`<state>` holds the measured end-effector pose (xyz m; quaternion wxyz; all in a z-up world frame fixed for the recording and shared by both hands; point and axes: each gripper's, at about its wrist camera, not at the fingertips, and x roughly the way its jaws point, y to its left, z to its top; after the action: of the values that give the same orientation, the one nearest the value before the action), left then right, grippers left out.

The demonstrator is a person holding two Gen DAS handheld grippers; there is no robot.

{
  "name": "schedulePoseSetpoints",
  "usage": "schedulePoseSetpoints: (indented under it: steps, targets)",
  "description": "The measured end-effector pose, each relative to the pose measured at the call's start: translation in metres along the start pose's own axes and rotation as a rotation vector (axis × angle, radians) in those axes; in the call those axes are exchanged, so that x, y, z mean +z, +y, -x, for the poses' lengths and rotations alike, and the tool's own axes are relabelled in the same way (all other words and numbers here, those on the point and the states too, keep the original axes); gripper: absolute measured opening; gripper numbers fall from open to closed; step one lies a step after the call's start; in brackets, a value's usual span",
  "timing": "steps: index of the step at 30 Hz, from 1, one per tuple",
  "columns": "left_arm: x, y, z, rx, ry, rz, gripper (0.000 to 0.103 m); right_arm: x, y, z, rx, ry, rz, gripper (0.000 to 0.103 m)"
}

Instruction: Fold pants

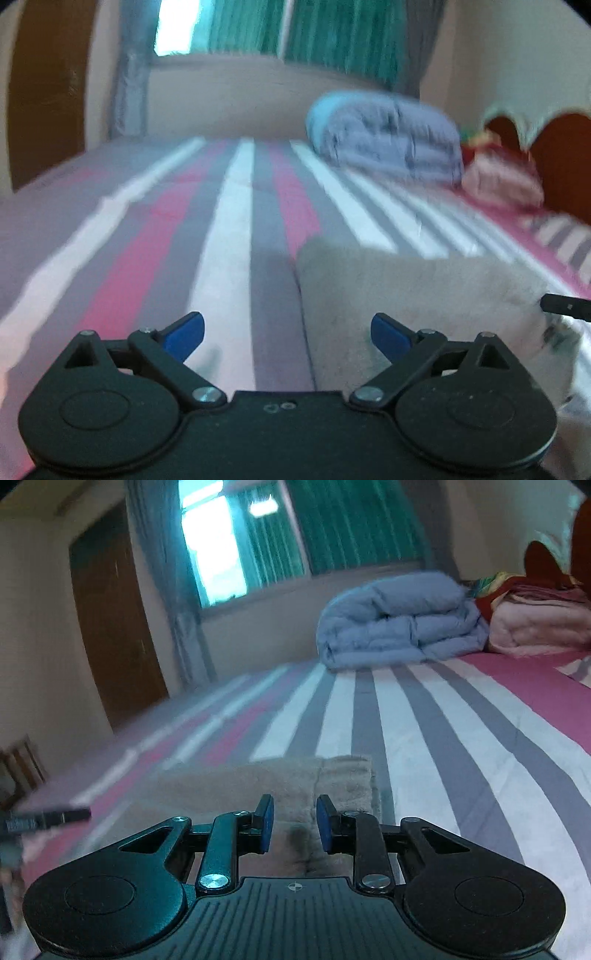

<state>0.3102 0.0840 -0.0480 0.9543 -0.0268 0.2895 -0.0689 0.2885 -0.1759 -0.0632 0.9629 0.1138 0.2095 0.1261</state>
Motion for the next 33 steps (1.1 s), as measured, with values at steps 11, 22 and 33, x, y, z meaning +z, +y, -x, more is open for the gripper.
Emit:
schedulePoseSetpoints:
  steps: [11, 22, 33]
  targets:
    - [-0.01, 0.025, -0.006, -0.248, 0.127, 0.034, 0.082, 0.014, -0.078, 0.016, 0.106, 0.051, -0.267, 0.097]
    - [-0.014, 0.059, -0.041, -0.508, 0.287, 0.252, 0.072, -0.011, -0.125, -0.016, 0.344, 0.288, -0.589, 0.078]
    - [-0.012, 0.072, -0.101, -0.743, 0.324, 0.455, 0.072, -0.011, -0.142, -0.047, 0.436, 0.342, -0.661, 0.074]
